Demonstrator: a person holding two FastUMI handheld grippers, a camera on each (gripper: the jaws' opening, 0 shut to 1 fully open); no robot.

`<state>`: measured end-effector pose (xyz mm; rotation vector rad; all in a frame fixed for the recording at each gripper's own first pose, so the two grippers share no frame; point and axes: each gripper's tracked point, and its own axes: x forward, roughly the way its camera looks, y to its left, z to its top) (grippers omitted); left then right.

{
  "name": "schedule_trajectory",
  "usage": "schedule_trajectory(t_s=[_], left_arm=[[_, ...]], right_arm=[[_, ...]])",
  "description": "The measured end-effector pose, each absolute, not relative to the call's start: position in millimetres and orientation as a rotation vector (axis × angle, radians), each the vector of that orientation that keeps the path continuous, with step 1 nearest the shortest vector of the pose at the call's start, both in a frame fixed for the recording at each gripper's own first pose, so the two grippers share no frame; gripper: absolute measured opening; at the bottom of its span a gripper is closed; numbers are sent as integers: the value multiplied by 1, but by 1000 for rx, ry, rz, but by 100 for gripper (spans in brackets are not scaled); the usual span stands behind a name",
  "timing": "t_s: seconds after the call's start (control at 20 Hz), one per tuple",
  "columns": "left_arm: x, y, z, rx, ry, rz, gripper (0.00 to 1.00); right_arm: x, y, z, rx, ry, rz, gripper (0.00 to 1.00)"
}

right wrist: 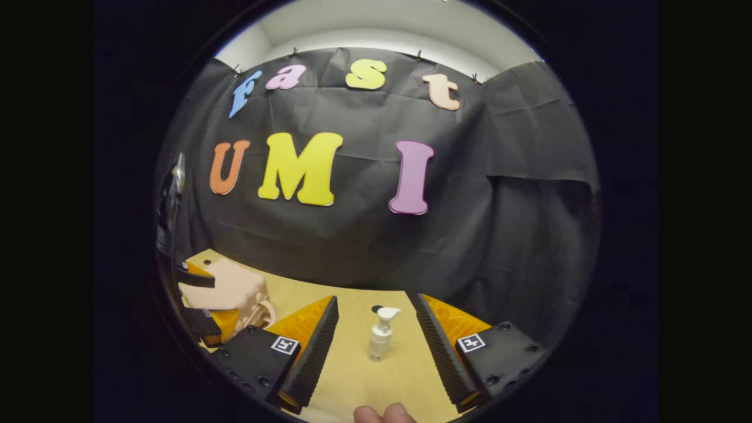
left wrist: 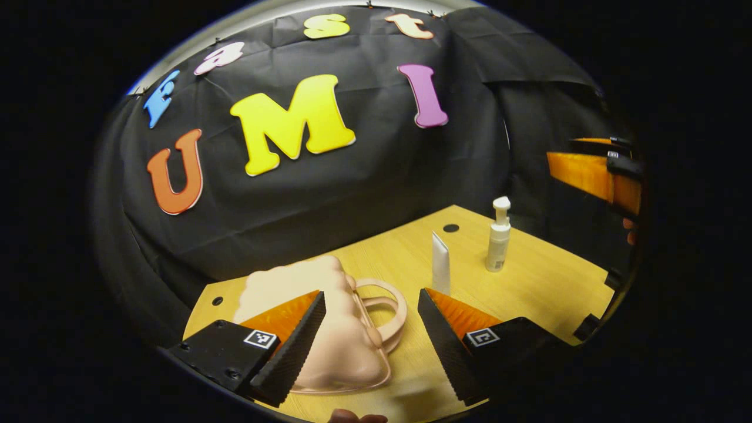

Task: First open the suitcase, pack the skin care products into it, and then close the suitcase.

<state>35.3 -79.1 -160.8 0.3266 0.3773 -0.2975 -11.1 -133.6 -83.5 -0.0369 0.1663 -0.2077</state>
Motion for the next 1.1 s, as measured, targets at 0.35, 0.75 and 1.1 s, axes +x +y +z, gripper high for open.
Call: schedule_trajectory(t_s=[0.35, 0.75, 1.1], left_arm=[[52, -91, -217, 649, 513, -354, 98], [80, -79, -262, 903, 636, -338, 91], [87, -74, -281, 952, 741, -328, 39]], right_arm=[[-18, -181, -101, -15, 203, -278, 79], [-29, -210, -110, -6, 199, -310, 77], [-42, -221, -104, 17, 168, -335, 80]])
